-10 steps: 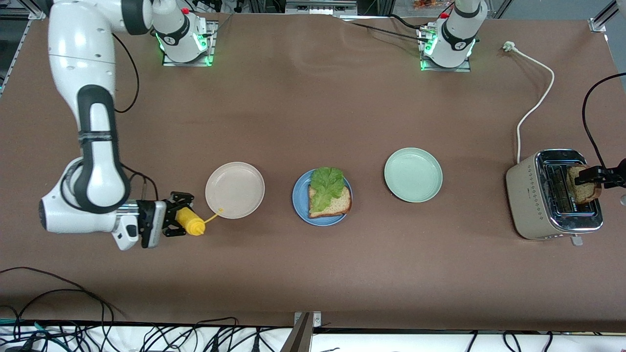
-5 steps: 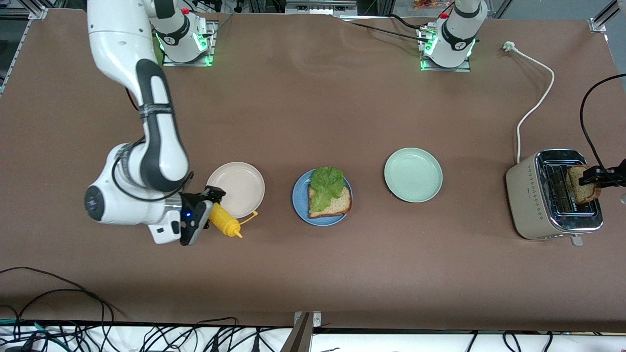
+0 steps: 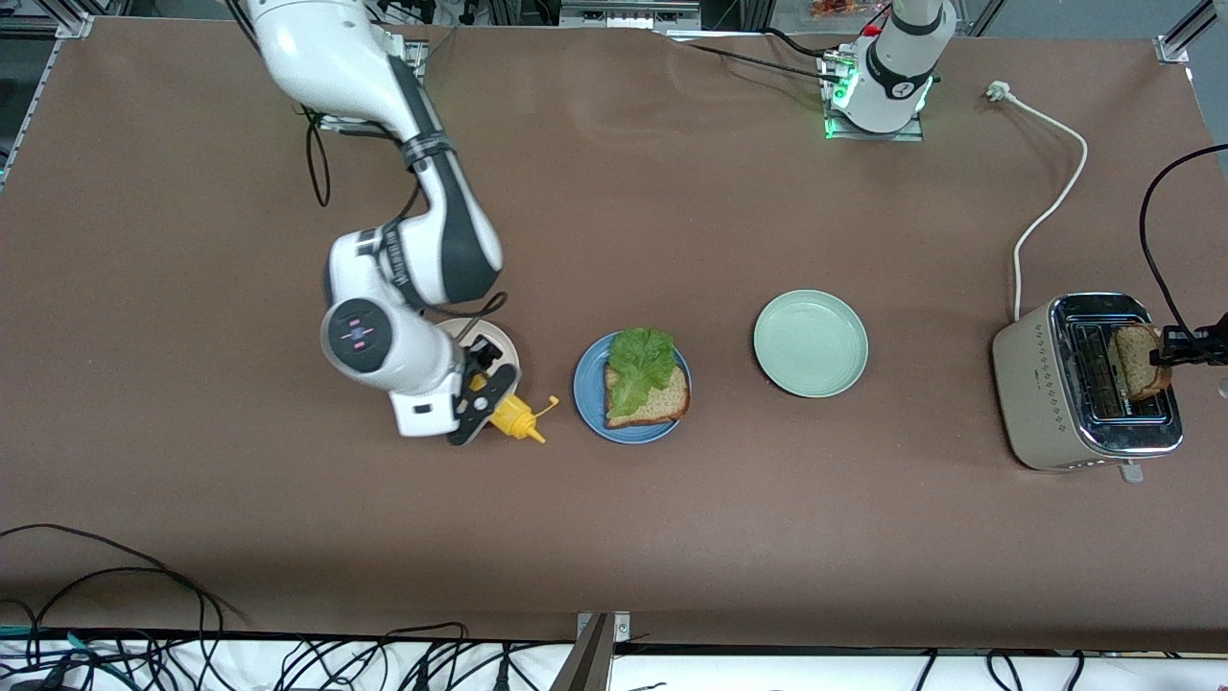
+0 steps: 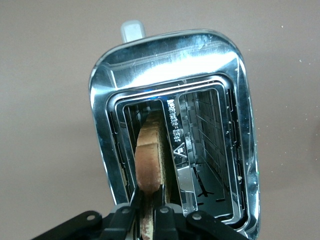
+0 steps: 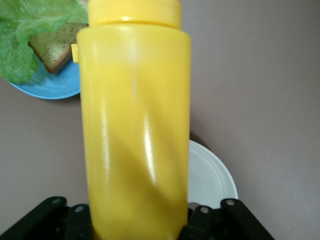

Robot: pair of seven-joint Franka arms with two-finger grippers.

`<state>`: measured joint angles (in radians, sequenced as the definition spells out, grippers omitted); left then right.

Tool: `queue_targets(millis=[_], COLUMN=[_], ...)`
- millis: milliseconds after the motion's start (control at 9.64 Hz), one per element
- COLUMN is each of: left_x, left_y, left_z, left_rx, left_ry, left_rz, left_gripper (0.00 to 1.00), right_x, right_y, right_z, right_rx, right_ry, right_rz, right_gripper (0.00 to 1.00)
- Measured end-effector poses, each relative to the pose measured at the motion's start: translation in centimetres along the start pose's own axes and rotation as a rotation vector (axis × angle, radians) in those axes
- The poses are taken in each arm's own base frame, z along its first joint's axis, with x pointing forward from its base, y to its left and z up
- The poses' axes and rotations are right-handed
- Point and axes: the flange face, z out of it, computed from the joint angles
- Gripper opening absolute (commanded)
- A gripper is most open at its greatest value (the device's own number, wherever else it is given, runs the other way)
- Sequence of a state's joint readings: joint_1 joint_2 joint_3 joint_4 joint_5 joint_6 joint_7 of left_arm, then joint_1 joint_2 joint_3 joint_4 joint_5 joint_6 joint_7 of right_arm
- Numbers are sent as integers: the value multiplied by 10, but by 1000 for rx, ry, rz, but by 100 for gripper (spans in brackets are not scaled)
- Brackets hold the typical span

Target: Make sandwich in blue plate with both arms

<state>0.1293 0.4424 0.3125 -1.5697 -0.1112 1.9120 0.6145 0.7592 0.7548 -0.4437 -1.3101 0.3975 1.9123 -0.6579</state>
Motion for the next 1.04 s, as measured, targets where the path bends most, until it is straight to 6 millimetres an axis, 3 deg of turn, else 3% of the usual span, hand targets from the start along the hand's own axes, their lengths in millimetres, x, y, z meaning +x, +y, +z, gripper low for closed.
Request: queue_targets(millis=[519, 726, 1037], left_x=[0, 0, 0], left_y=[-1, -1, -1], left_z=[0, 0, -1], left_rx=[0, 0, 1], left_ry=[0, 0, 1], left_rz=[10, 11, 12], left_gripper=[0, 0, 0], right_x=[43, 46, 46], right_y=[-113, -131, -169], right_z=[10, 21, 66], right_rx=[-321, -402, -546], right_ry=[-167, -201, -281], right_rz=[-95, -87, -120], right_gripper=[0, 0, 0])
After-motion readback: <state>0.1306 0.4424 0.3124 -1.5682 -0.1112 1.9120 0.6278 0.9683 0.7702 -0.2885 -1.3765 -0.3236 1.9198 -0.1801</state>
